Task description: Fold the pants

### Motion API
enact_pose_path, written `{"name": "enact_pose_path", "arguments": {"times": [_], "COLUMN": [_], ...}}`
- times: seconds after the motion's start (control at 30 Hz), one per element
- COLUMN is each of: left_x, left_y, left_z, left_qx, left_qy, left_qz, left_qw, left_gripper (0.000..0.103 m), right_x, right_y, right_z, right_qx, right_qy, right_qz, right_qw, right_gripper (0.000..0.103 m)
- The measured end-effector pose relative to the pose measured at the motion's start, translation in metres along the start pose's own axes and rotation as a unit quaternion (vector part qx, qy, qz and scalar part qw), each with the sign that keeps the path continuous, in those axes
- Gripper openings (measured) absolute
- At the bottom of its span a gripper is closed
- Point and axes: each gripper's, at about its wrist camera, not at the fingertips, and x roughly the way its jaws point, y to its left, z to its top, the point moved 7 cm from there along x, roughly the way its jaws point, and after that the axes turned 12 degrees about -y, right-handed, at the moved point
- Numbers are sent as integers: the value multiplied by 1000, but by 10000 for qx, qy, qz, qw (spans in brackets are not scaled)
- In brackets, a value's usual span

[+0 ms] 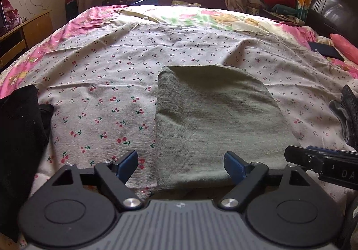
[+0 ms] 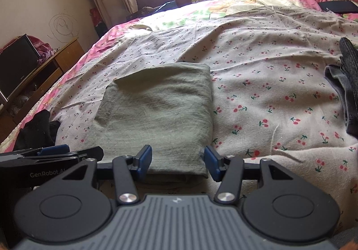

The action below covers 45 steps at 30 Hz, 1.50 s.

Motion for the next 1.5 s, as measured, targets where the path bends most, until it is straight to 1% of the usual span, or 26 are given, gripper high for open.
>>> {"name": "enact_pose_path", "arguments": {"times": [0.07,0.2,0.27,0.37,0.5,0.6,0.73,0.83,0.97,1.13,1.3,1.4,1.5], "left_x": [1,2,1,-3,-6,-7,-4,-1,-1,-5,-3,-4,-4], "left_y": [0,-4,-7,-7,-1,0,-3,-8,-11,-8,-6,-8,-12], "left_z": [0,0,-2,-2,-2,-3,-7,-14,-14,-12,-11,-12,-13], "left_qx": [26,253,333,274,-82,-255,-114,-33,199,123,-87,-41,107], "left_qy": [45,84,92,86,172,249,386,640,598,493,489,458,422], "left_qz": [32,126,135,62,-42,-69,50,72,189,221,85,66,80], "left_qw": [10000,9996,9993,9996,9998,9993,9992,9979,9978,9985,9987,9989,9990], "left_gripper": [103,103,103,103,103,103,103,103,103,103,103,103,103], "right_x": [0,2,1,-2,-5,-8,-12,-13,-10,-13,-17,-14,-13], "right_y": [-1,-2,0,0,-3,-2,-1,-2,-4,-2,-3,-3,-2], "right_z": [0,-4,-4,-2,-1,-1,0,-1,-4,-6,-12,-13,-14], "right_qx": [10,-3,-27,-42,150,178,221,298,252,216,327,337,299], "right_qy": [-6,109,85,12,13,4,-32,4,111,175,257,278,272], "right_qz": [-25,-46,-23,-33,-19,22,71,102,56,39,61,29,8], "right_qw": [10000,9999,10000,10000,9999,9998,9997,9995,9996,9996,9991,9990,9992], "right_gripper": [54,54,54,54,54,54,54,54,54,54,56,56,56]}}
